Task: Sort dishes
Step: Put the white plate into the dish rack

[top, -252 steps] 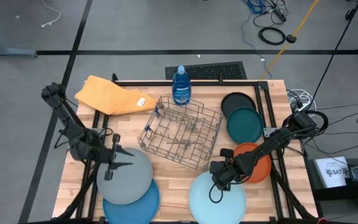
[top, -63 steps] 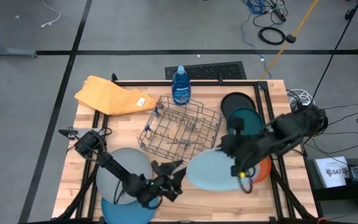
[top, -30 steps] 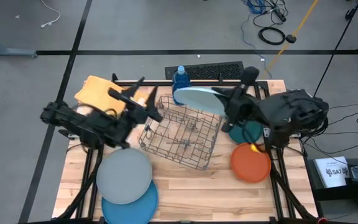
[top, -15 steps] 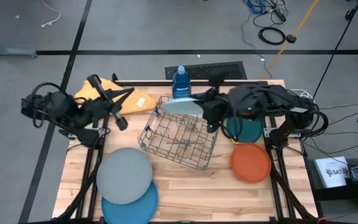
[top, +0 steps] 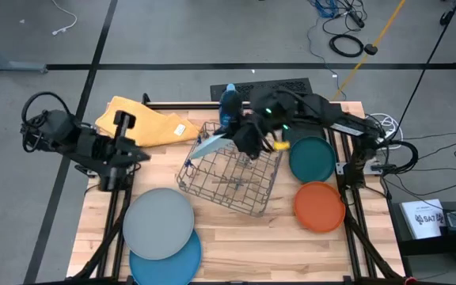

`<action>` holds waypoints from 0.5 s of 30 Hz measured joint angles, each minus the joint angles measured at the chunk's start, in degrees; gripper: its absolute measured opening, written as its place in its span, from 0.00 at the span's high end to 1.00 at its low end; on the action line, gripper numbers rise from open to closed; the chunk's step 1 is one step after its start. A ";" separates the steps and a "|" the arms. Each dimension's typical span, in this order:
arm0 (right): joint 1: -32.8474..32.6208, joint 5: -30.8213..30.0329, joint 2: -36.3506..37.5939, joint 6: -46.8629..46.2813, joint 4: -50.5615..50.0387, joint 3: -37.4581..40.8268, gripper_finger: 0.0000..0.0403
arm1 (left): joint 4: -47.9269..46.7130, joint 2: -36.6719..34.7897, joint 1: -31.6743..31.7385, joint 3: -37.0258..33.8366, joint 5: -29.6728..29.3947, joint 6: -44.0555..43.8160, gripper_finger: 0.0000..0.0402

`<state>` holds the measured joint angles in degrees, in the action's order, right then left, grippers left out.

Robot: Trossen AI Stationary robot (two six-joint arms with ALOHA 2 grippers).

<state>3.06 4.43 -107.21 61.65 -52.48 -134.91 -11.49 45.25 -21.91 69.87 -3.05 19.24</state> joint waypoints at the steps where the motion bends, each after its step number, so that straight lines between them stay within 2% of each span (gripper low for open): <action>1: 1.11 2.66 -0.85 0.34 0.05 0.00 1.00 | -0.56 -0.08 0.02 0.00 2.13 -2.63 1.00; 6: 5.88 16.56 -4.75 3.23 3.18 0.09 1.00 | -3.44 0.27 0.00 0.00 7.25 -10.71 1.00; 11: 9.54 25.85 -7.32 6.30 7.17 0.09 1.00 | -5.96 0.42 -0.21 -0.04 7.61 -12.98 1.00; 15: 12.85 37.97 -8.09 6.60 9.32 0.07 1.00 | -5.73 0.20 -2.18 -0.03 7.61 -12.95 1.00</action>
<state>15.91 42.40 -115.30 68.25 -43.16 -134.85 -17.21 45.45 -24.09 69.84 4.56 6.29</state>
